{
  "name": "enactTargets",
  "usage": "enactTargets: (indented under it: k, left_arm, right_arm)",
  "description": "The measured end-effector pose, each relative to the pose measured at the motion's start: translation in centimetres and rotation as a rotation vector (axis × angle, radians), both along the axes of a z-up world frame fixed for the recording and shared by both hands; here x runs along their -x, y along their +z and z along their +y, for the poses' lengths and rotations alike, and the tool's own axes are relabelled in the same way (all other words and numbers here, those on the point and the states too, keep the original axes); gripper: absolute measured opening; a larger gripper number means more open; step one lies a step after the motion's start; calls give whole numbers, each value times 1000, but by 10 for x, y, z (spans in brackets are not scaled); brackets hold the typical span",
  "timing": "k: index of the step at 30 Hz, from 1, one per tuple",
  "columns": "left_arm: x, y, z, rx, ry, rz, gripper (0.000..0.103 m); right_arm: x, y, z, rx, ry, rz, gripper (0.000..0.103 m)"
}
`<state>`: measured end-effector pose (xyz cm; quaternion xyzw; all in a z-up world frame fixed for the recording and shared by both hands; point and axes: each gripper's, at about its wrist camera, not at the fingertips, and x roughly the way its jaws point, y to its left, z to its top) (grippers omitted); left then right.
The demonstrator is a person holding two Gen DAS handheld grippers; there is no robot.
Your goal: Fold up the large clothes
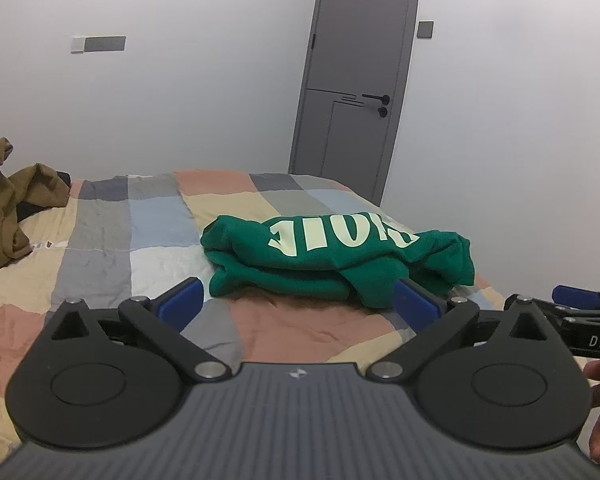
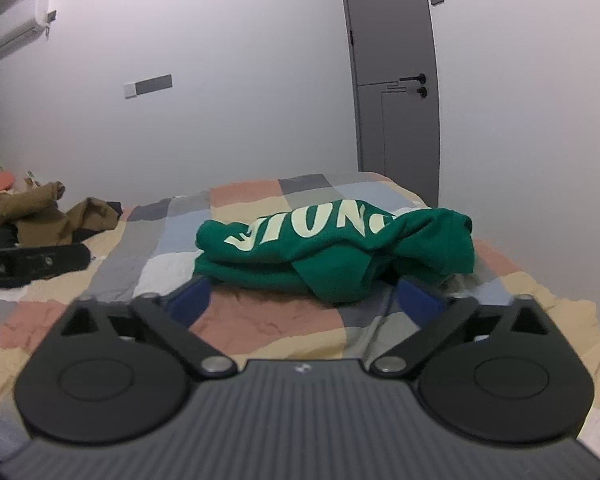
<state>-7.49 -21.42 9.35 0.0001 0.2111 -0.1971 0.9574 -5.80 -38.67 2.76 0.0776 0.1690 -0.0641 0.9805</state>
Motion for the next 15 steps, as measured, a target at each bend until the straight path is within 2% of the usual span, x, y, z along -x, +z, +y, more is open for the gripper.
enactTargets:
  k: [15]
  left_arm:
    - [8, 6, 1, -15, -6, -2, 103]
  right_arm:
    - [5, 6, 5, 0, -8, 8, 103]
